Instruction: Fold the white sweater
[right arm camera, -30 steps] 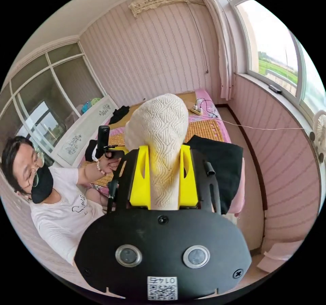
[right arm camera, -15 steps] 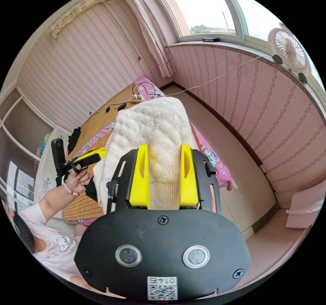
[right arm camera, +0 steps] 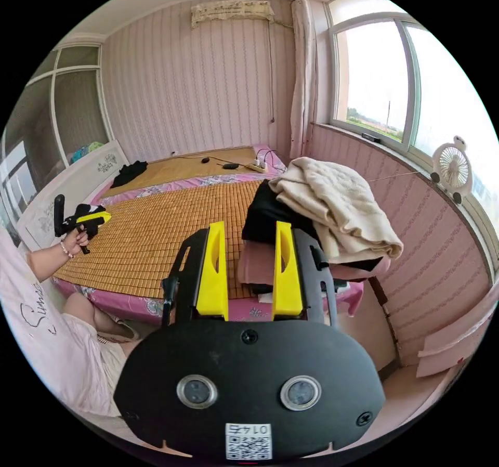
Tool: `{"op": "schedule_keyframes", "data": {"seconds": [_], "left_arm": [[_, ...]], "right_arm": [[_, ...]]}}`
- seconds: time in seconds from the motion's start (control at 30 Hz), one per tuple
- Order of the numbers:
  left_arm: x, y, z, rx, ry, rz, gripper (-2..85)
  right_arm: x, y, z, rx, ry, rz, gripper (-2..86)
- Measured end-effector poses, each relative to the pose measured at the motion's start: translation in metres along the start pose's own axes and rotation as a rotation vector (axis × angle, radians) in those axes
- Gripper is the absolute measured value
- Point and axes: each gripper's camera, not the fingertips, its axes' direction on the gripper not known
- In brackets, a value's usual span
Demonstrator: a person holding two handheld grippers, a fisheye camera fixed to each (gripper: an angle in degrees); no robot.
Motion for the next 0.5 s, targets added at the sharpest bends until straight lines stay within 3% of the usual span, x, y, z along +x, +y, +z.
{"op": "schedule_keyframes", "data": {"seconds": [0.1,0.23,0.4,0.5], "left_arm": [[-0.045,0.075,-0.076,-0.001,-0.148,-0.220,-0.6],[-0.086,0.158,-0.180,0.099,-0.339,-0.501,-0.6],[-0.136,0.223,-0.259,0.108,-0.475,-0.712,0.2],[-0.174,0.249,-0.291,0.137,-0.512,-0.815,1.9]], "right_arm": [[-0.096,0.028,0.074,-0.094,-0.196,-0.132,12.5],[-0.226,0.038,0.156,-0.131,-0.314,-0.382,11.6],[-0.426,0.006,0.259,-0.204,-0.669,-0.668,13.7],[-0.529,-0.017,0.307,-0.240,-0.770,-0.784,13.7]]}}
